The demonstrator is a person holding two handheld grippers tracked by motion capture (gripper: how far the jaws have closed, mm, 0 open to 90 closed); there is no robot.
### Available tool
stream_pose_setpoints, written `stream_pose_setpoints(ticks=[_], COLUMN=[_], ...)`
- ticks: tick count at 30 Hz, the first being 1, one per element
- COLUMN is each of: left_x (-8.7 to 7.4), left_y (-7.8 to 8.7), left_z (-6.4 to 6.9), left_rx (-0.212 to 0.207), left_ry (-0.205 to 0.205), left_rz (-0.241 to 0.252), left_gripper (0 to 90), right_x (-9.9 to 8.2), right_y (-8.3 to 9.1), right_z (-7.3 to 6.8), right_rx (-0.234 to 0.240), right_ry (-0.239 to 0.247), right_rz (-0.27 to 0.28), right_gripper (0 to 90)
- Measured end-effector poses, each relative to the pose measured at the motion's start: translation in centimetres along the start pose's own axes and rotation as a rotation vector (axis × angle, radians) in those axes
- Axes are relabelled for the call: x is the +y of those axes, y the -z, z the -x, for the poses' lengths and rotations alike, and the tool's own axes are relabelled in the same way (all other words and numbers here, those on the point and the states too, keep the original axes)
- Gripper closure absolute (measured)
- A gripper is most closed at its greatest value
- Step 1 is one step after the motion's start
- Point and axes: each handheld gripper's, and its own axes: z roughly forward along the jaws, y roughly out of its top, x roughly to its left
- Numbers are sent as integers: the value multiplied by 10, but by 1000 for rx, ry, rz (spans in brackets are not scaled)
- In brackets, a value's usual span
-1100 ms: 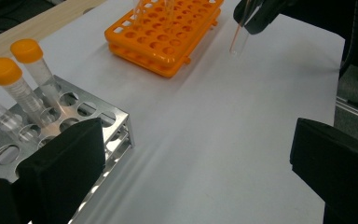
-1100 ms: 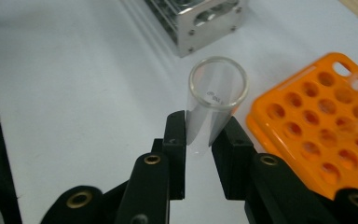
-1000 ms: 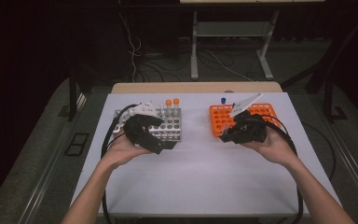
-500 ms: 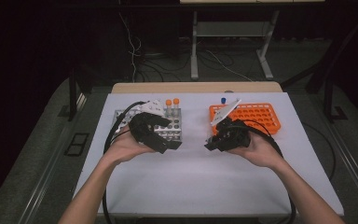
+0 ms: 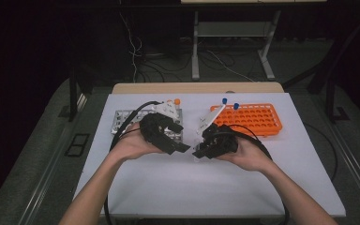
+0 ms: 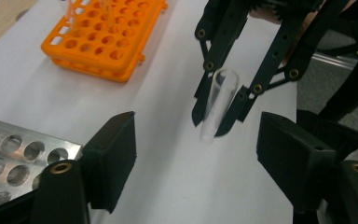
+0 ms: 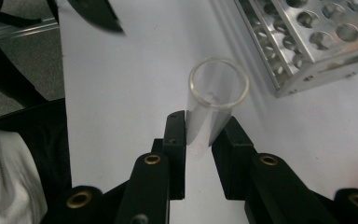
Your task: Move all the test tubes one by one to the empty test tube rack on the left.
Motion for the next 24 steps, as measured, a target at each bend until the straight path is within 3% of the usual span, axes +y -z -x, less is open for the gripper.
stream_pose_setpoints(ticks=[13, 24], left_x=[0, -1], left_y=[-10, -15], left_z=[1, 4], left_rx=[-87, -121], left_ry=[-61, -91], left_rz=[-80, -105], left_gripper=[532, 715], right_x=[12, 15], right_y=[-15, -16], right_z=[-12, -13], right_rx=[38, 51], right_ry=[43, 47], right_rz=[-1, 19], right_gripper=[750, 750])
